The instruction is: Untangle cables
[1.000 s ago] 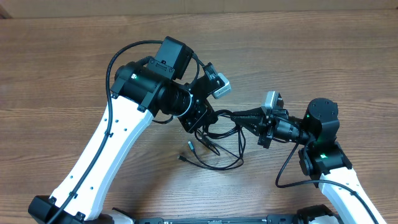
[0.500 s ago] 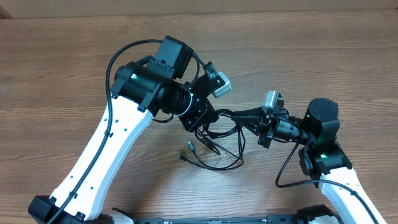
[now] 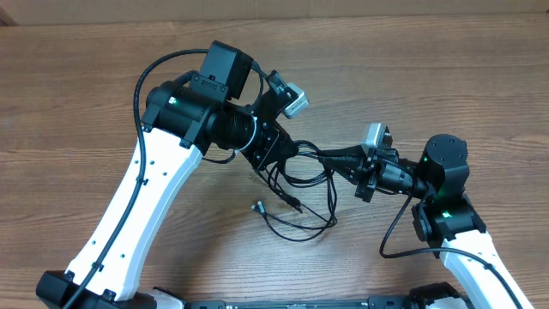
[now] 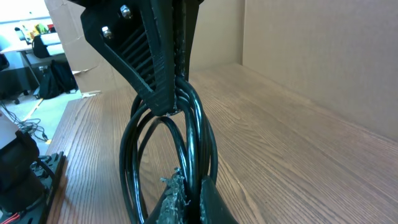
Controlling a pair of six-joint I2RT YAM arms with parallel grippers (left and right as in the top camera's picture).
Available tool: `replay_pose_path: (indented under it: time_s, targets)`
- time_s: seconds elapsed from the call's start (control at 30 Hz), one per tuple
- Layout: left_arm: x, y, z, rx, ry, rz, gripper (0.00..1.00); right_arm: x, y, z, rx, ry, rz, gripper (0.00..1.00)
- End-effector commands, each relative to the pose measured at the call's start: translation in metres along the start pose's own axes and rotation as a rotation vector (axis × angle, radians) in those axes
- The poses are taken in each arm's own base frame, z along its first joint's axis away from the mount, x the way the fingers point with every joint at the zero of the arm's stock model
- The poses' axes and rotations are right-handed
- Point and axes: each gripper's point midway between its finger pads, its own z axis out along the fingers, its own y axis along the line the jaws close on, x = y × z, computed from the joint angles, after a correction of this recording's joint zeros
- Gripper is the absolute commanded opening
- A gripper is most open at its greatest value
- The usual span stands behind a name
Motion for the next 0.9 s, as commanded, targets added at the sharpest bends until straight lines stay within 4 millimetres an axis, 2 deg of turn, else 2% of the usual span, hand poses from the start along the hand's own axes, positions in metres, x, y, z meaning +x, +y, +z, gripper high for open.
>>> replay_pose_path:
  time_s: [0.0, 0.1, 0.17, 0.2, 0.23, 0.43, 0.7, 0.87]
  targets:
    - [-0.0098, 0.0059, -0.0155, -0.034, -0.054, -0.017, 0.05, -0.0052, 0.0032, -0.0009, -0.016, -0.007, -0.012, 0.04]
    - [-0.0092, 0.0057, -0.0155, -0.033, -0.052, -0.018, 0.15, -0.0052, 0.0031, -0.0009, -0.015, -0.007, -0.013, 0.04]
    - [-0.008, 0.0048, -0.0151, -0.03, -0.047, -0.021, 0.27, -0.0052, 0.0031, -0.0009, -0.015, -0.007, -0.013, 0.04]
    - [-0.0067, 0.0035, -0.0148, -0.024, -0.042, -0.022, 0.37, -0.0052, 0.0031, -0.0009, -0.015, -0.007, -0.013, 0.04]
    - [-0.0061, 0.0009, -0.0147, -0.011, -0.04, -0.013, 0.39, -0.0052, 0.0031, -0.0009, -0.015, -0.007, -0.013, 0.04]
    - [-0.0056, -0.0005, -0.0147, -0.003, -0.039, -0.006, 0.33, -0.0052, 0.0031, -0.0009, -0.015, -0.007, -0.013, 0.04]
    - [-0.0047, -0.0009, -0.0146, -0.002, -0.035, 0.018, 0.44, -0.0053, 0.0033, -0.0008, -0.016, -0.007, -0.013, 0.04]
    - [-0.0047, 0.0, -0.0139, -0.002, -0.033, 0.016, 0.43, -0.0063, 0.0059, -0.0009, -0.031, -0.011, -0.017, 0.04]
